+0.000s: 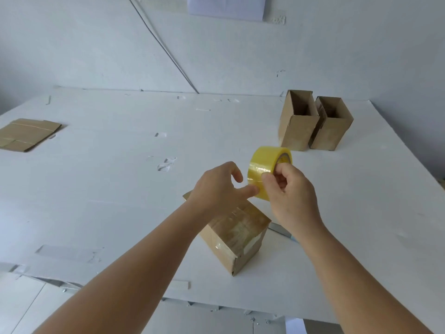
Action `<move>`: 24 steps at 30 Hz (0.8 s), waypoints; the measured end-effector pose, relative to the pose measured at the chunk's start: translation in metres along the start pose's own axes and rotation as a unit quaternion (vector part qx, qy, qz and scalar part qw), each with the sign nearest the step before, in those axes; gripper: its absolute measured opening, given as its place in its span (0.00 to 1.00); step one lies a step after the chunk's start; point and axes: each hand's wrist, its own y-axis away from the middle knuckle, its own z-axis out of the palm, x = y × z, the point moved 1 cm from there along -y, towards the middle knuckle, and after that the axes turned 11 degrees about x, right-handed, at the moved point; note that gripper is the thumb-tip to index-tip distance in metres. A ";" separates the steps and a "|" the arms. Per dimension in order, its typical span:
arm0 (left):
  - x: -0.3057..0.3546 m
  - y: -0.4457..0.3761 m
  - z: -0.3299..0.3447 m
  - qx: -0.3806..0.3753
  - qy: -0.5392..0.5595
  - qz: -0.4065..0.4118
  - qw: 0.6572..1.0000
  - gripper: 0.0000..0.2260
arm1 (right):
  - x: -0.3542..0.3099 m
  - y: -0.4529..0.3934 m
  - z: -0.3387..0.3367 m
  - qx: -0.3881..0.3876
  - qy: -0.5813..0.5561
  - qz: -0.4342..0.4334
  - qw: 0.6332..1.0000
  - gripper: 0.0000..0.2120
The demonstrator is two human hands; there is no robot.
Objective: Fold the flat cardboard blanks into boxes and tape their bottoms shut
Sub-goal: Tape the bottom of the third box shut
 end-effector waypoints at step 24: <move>-0.046 0.054 0.021 -0.038 -0.125 0.246 0.960 0.26 | 0.051 0.030 0.002 -0.323 -0.174 0.041 0.929 0.23</move>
